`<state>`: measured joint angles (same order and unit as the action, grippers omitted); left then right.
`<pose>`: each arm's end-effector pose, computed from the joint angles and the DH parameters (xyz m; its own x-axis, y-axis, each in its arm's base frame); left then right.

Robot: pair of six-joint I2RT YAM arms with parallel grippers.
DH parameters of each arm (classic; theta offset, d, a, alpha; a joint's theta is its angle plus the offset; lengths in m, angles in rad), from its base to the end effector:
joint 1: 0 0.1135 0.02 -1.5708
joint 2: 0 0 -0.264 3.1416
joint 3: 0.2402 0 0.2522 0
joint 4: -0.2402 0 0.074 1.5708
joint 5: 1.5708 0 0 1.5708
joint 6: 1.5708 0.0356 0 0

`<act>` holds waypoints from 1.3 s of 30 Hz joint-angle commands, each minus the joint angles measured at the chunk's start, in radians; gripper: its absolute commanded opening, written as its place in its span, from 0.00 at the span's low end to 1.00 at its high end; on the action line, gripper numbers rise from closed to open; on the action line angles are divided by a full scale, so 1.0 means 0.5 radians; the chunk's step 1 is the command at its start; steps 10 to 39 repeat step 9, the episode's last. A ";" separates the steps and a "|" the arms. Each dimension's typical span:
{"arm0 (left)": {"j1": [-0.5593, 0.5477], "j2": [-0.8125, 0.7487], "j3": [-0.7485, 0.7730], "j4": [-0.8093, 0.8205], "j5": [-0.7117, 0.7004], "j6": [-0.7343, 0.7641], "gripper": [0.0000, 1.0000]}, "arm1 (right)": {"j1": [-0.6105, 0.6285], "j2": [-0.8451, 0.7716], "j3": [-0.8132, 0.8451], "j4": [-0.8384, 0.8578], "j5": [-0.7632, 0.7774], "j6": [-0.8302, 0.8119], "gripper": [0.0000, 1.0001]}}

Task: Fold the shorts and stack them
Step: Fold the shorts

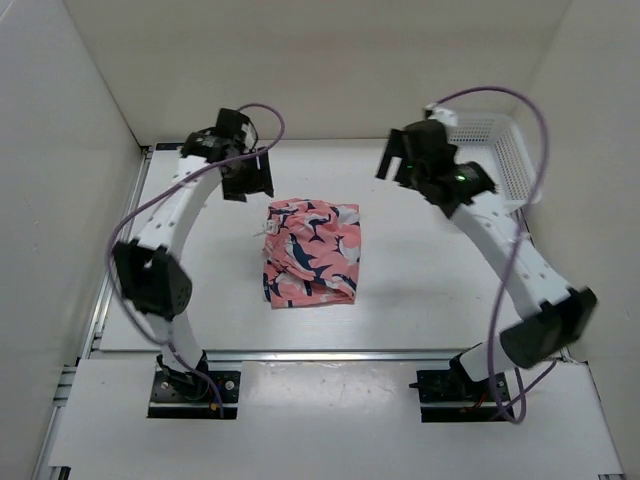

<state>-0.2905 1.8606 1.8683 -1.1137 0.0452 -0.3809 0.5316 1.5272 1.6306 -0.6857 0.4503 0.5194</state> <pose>0.3723 -0.1130 0.3304 -0.9087 -0.1160 -0.4011 -0.0347 0.9783 -0.2041 0.2962 0.1562 0.4039 -0.4825 0.2347 -0.8439 0.1111 0.9721 0.2068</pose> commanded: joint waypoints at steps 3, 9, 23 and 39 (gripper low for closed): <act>0.047 -0.763 -0.278 -0.028 -0.112 0.032 0.97 | -0.228 -0.492 -0.435 -0.408 0.287 0.038 1.00; 0.066 -1.233 -0.686 -0.049 -0.112 -0.042 0.99 | -0.315 -1.002 -0.883 -0.543 0.274 0.081 1.00; 0.066 -1.233 -0.686 -0.049 -0.112 -0.042 0.99 | -0.315 -1.002 -0.883 -0.543 0.274 0.081 1.00; 0.066 -1.233 -0.686 -0.049 -0.112 -0.042 0.99 | -0.315 -1.002 -0.883 -0.543 0.274 0.081 1.00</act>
